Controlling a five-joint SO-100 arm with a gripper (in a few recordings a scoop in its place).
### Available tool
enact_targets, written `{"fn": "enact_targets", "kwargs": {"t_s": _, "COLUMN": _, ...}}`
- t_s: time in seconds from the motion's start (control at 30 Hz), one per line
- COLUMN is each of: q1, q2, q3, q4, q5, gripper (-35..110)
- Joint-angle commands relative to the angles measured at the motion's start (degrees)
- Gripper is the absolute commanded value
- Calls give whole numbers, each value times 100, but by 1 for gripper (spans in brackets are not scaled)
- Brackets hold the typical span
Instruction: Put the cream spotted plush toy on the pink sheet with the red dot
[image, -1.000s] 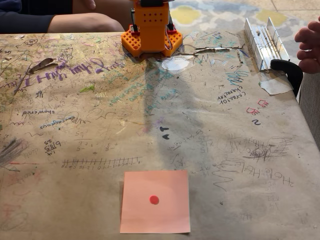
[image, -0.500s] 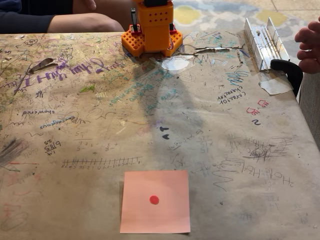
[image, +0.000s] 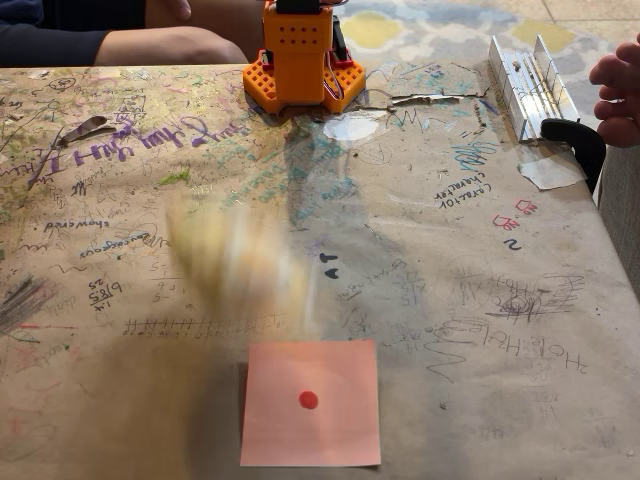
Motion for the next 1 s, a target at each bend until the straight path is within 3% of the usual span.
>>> {"fn": "enact_targets", "kwargs": {"t_s": 0.0, "q1": 97, "q2": 686, "q3": 3568, "q4": -123, "q5": -202, "gripper": 39}}
{"fn": "enact_targets", "kwargs": {"t_s": 0.4, "q1": 1230, "q2": 1415, "q3": 5695, "q4": -1063, "q5": -1230, "gripper": 36}}
{"fn": "enact_targets", "kwargs": {"t_s": 0.53, "q1": 791, "q2": 2136, "q3": 6214, "q4": -835, "q5": -1090, "gripper": 27}}
{"fn": "enact_targets", "kwargs": {"t_s": 0.67, "q1": -79, "q2": 3243, "q3": 6504, "q4": -132, "q5": -624, "gripper": 1}}
{"fn": "enact_targets", "kwargs": {"t_s": 0.97, "q1": -562, "q2": 3955, "q3": 7119, "q4": -26, "q5": -202, "gripper": 0}}
